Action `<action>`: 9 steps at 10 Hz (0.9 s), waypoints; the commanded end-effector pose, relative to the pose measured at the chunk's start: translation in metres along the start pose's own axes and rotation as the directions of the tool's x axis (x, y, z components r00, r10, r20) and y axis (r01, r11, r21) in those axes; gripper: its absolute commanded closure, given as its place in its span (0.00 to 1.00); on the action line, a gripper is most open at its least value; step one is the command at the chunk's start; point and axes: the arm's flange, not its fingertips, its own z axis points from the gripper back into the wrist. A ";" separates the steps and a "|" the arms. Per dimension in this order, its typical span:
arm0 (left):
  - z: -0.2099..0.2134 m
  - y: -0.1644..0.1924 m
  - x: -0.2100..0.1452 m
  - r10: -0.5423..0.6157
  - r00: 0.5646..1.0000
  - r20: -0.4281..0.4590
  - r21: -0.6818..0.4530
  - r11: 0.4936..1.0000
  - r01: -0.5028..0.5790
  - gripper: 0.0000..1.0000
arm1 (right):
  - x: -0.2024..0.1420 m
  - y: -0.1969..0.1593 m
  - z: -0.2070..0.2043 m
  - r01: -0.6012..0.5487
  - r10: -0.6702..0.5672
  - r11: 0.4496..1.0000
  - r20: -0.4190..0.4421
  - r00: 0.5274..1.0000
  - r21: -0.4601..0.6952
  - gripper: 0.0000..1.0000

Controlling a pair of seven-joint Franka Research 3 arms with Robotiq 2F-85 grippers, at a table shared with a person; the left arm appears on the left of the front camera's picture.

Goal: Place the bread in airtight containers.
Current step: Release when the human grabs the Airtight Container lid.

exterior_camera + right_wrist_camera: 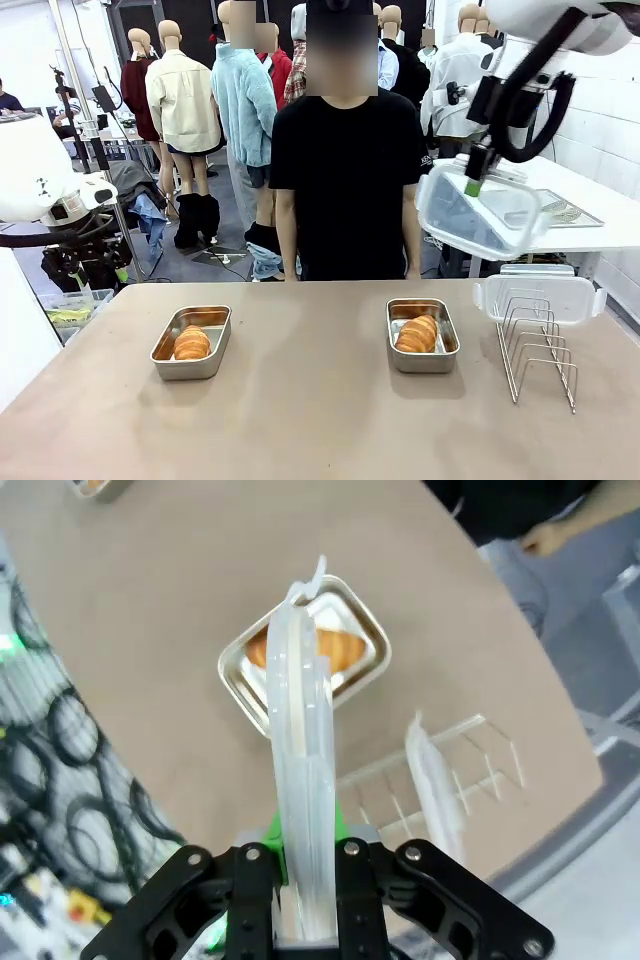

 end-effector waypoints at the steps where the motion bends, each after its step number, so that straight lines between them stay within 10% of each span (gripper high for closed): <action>1: 0.001 0.001 0.000 0.001 1.000 0.000 0.000 1.000 -0.001 0.18 | 0.037 -0.029 0.005 0.261 -0.269 0.962 0.111 0.957 0.083 1.00; 9: 0.001 0.001 0.000 0.001 1.000 0.000 0.000 1.000 -0.001 0.18 | 0.079 -0.134 -0.053 0.675 -0.719 0.694 0.193 0.668 0.250 1.00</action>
